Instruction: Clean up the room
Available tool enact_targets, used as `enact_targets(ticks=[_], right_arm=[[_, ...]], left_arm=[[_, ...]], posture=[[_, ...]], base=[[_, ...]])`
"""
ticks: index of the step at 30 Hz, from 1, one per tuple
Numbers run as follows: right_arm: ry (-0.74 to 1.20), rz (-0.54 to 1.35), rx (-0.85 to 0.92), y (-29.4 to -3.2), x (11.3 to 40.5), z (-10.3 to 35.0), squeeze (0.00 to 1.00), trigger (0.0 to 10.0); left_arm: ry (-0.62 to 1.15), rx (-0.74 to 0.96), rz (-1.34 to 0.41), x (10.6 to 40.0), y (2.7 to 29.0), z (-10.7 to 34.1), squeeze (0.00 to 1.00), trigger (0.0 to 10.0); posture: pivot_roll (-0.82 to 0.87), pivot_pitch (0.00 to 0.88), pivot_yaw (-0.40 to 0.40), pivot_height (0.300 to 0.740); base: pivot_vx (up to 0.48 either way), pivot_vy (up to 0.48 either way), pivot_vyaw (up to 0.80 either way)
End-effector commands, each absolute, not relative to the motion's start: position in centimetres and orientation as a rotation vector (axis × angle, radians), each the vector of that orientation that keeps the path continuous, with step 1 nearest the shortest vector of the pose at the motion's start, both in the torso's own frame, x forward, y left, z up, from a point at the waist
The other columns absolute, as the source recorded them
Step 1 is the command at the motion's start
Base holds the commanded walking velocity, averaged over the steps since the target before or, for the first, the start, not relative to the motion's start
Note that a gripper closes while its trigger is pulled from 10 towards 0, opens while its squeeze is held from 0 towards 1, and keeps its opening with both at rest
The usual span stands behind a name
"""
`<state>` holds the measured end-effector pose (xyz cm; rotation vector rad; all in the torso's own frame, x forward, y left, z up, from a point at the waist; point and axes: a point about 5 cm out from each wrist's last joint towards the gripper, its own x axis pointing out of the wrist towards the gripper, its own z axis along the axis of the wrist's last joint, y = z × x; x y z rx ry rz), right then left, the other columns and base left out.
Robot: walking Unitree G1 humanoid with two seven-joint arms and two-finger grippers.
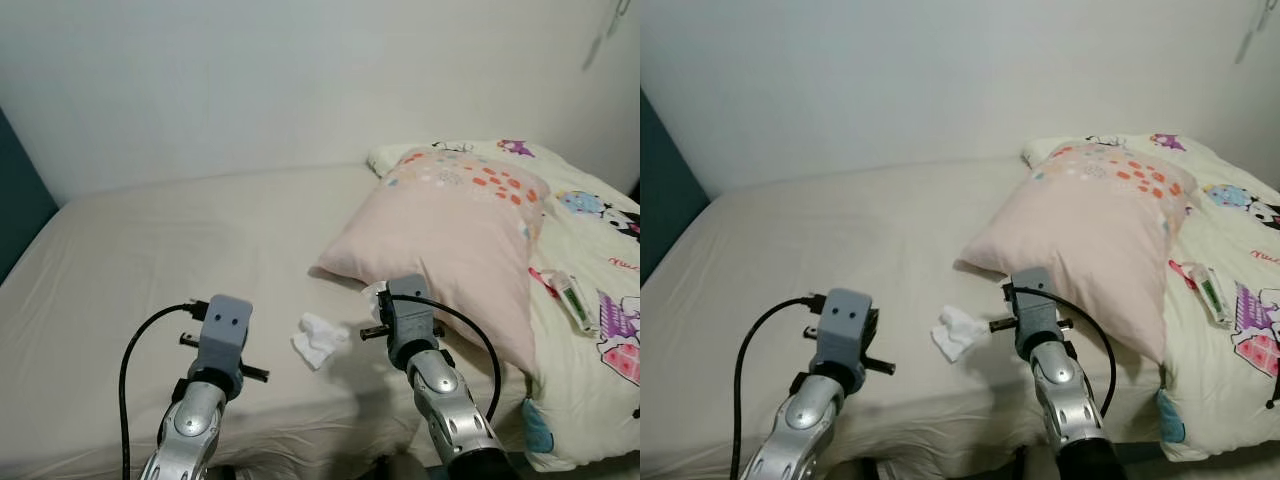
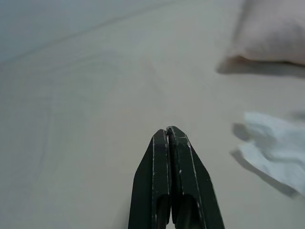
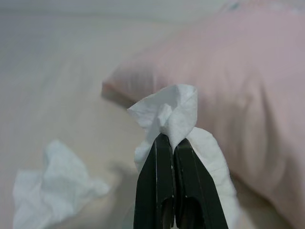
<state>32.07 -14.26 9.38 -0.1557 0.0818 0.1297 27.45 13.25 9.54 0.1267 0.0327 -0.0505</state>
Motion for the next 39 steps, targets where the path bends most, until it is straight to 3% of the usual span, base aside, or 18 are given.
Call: enact_targets(ticks=[1,39], right_arm=[[0.055,0.128,-0.147,-14.0,32.1,9.8,0.0,10.0],[0.113,0.197,-0.171,-12.6,31.4,8.6,0.0,10.0]], left_arm=[[0.008,0.116,-0.018,27.7,13.6,9.8,0.0,10.0],[-0.024,0.101,0.008,27.3,14.0,9.7,0.0,10.0]], posture=[[-0.02,0.0,-0.007,0.606],[-0.02,0.0,-0.026,0.74]], base=[[0.0,0.0,0.0],[0.0,0.0,0.0]])
